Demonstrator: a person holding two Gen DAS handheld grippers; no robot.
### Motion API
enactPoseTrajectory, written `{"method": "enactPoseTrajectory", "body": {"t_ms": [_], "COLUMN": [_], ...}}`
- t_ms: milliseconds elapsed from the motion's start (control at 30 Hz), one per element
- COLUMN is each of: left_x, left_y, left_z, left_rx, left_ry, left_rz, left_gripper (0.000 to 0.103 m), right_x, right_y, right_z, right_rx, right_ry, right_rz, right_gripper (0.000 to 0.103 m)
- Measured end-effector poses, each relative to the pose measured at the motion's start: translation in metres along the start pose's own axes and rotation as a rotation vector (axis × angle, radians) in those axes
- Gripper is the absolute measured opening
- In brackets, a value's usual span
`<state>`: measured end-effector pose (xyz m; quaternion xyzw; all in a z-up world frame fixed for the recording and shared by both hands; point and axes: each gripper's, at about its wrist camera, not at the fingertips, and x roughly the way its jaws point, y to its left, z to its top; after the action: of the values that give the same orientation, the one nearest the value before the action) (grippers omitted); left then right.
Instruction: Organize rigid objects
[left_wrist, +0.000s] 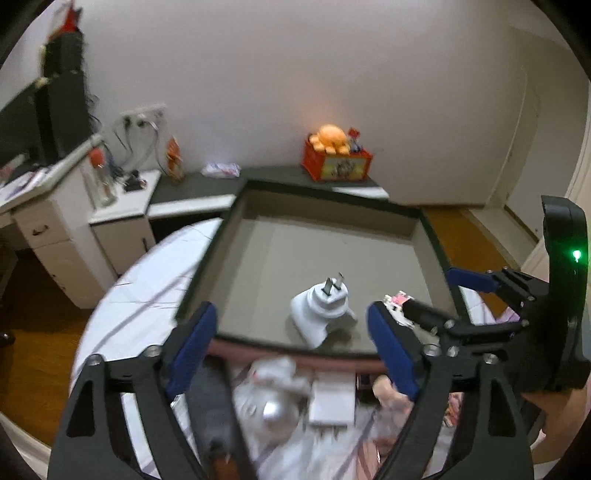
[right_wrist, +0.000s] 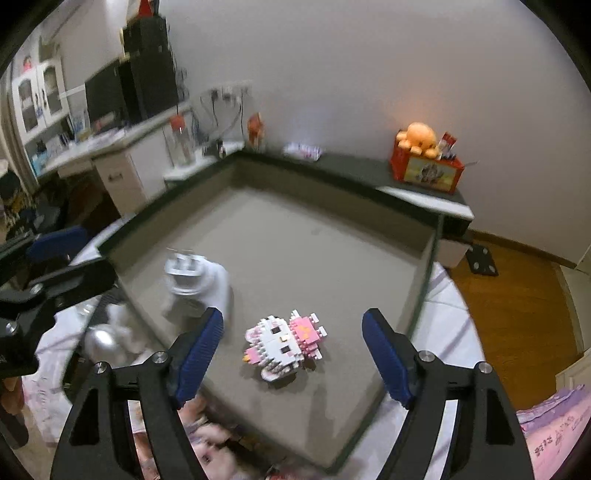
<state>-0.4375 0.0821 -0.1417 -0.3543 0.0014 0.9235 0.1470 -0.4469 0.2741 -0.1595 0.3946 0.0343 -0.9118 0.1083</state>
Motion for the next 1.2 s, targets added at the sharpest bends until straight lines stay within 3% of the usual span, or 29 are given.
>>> {"method": "enactPoseTrajectory", "body": {"t_ms": [233,300,400,533,633,700,800,933,1033,1200], "left_x": [-0.098,-0.136,-0.18,-0.218,-0.246,-0.264,-0.289,-0.323,-0.337,-0.344], "left_y": [-0.01,-0.011,-0.012,-0.022,-0.029,-0.037,-0.049,-0.056,-0.057,-0.056], "left_z": [-0.02,-0.03,-0.047,-0.061,-0.075,-0.081,-0.09,-0.105,-0.111,-0.12], "left_rx": [0.006,-0.035,-0.066,-0.022,-0.003,0.032,0.065,0.066,0.066,0.055], "left_ry": [-0.17,-0.261,-0.358,-0.394,-0.415,-0.436,-0.493,-0.568,-0.583,-0.568], "left_rz": [0.1,0.171,0.185,0.263,0.261,0.289,0.337,0.346,0.33,0.315], "left_gripper": [0.101,0.103,0.103,0.103,0.103,0.103,0.103,0.103,0.103,0.103], "right_x": [-0.079,-0.107,-0.144,-0.186,-0.218,-0.241,-0.268,-0.298,-0.314,-0.324], "right_y": [0.018,0.025,0.032,0.042,0.053,0.063,0.073,0.086,0.094,0.1], "right_z": [-0.012,-0.02,-0.034,-0.05,-0.062,-0.071,-0.081,-0.098,-0.11,-0.123], "right_rx": [0.038,0.046,0.064,0.084,0.081,0.076,0.068,0.068,0.065,0.06], "right_ry": [-0.173,-0.231,-0.306,-0.373,-0.431,-0.476,-0.539,-0.608,-0.65,-0.646], "right_rz": [-0.027,-0.043,-0.056,-0.038,-0.05,-0.073,-0.103,-0.12,-0.149,-0.158], "right_gripper": [0.082,0.082,0.083,0.085,0.09,0.103,0.103,0.103,0.103,0.103]}}
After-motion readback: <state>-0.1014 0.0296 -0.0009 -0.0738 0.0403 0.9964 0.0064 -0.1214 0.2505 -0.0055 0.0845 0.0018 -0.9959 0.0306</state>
